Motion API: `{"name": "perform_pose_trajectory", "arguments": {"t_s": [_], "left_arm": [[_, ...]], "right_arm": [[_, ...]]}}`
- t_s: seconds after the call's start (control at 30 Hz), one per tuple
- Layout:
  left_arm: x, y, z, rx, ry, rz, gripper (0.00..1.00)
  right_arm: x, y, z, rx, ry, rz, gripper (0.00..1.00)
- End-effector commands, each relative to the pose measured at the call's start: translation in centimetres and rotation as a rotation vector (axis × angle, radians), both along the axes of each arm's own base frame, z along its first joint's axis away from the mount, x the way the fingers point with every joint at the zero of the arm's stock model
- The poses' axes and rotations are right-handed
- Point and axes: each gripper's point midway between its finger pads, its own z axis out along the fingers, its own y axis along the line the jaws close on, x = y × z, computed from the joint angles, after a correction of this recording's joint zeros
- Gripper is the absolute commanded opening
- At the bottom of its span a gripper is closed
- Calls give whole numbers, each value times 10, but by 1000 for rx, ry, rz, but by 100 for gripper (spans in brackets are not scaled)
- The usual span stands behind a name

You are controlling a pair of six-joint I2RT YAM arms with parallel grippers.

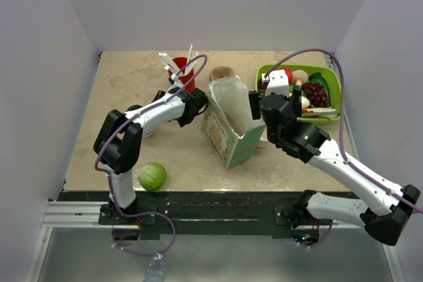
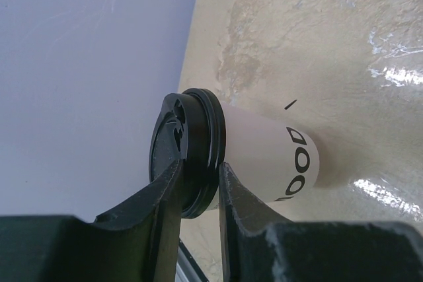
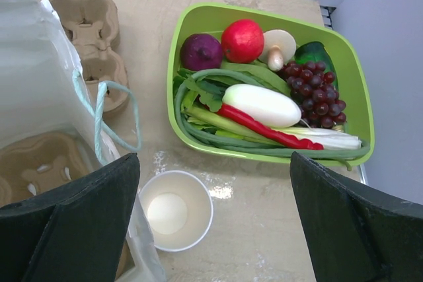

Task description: Pack the takeout coffee

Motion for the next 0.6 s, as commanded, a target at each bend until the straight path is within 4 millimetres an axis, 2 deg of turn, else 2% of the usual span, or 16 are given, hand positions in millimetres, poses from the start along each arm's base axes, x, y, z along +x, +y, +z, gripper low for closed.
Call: {"name": "perform_pose_trajectory", "arguments": {"t_s": [0.0, 0.17, 0.27, 0.33, 0.47, 0.57], "left_arm": [[2, 3, 2, 18, -37, -16, 8], [-5, 7, -15, 39, -30, 20, 17], [-13, 12, -13, 62, -21, 49, 23], [-13, 9, -13, 47, -25, 48, 27], [-15, 6, -13, 27, -30, 47, 49], [-17, 4, -11, -3, -46, 54, 54]], "right_arm": [[-1, -7, 14, 31, -52, -33, 97], [-1, -7, 16, 37, -57, -33, 97], [-1, -6, 15, 38, -55, -31, 97], [-1, -6, 14, 38, -53, -31, 97], [-1, -5, 12, 35, -49, -30, 97], [-1, -6, 13, 37, -51, -33, 97]]}}
